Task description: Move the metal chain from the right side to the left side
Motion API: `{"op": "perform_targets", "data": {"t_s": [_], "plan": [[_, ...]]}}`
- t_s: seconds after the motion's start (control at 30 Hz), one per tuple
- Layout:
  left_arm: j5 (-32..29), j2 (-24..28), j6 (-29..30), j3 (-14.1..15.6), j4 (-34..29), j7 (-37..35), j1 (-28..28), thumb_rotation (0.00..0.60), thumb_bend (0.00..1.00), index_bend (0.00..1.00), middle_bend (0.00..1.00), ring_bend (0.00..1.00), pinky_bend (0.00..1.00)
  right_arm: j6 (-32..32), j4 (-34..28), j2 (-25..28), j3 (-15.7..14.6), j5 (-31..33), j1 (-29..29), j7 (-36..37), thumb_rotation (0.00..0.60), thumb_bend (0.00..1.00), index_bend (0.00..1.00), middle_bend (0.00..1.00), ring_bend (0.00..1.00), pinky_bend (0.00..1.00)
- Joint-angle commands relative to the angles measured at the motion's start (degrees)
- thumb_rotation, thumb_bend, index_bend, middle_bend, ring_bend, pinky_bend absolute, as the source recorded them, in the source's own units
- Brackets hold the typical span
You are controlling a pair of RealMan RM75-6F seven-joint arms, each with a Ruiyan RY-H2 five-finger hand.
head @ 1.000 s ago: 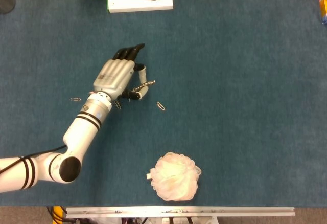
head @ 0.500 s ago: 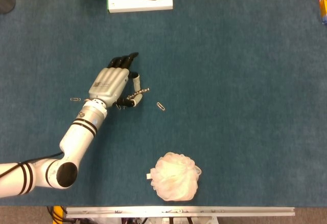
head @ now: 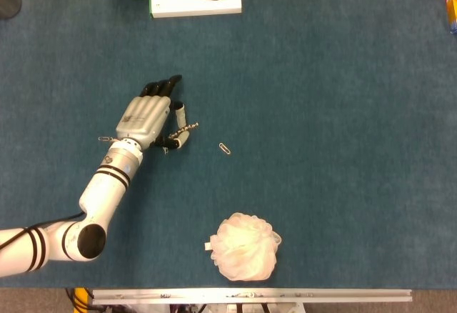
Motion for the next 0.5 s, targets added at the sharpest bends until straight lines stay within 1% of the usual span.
{"op": "perform_targets", "data": {"t_s": [0.03, 0.37, 0.5], "plan": [[0.07, 0.09, 0.13, -0.21, -0.18, -0.02, 0.17, 0.600, 0.38, 0.58, 0.00, 0.00, 0.03, -0.12, 0.02, -0.09, -0.02, -0.10, 0.14, -0.05, 0.600, 0.03, 0.30, 0.11, 0.00, 0.04], [0.53, 0.08, 0.30, -0.19, -0.69, 0.42, 0.79, 0.600, 0.38, 0.58, 0.00, 0.00, 0.03, -0.06, -0.38, 0.07, -0.06, -0.19, 0.23, -0.31, 0.600, 0.03, 0.30, 0.11, 0.00, 0.04], [1.12, -0.33, 0.88, -0.05, -0.55, 1.08, 0.97, 0.600, 0.38, 0.59, 0.00, 0.00, 0.00, -0.04, -0.37, 0.04, -0.08, -0.18, 0.24, -0.30, 0.600, 0.03, 0.30, 0.11, 0.00, 0.04]]}}
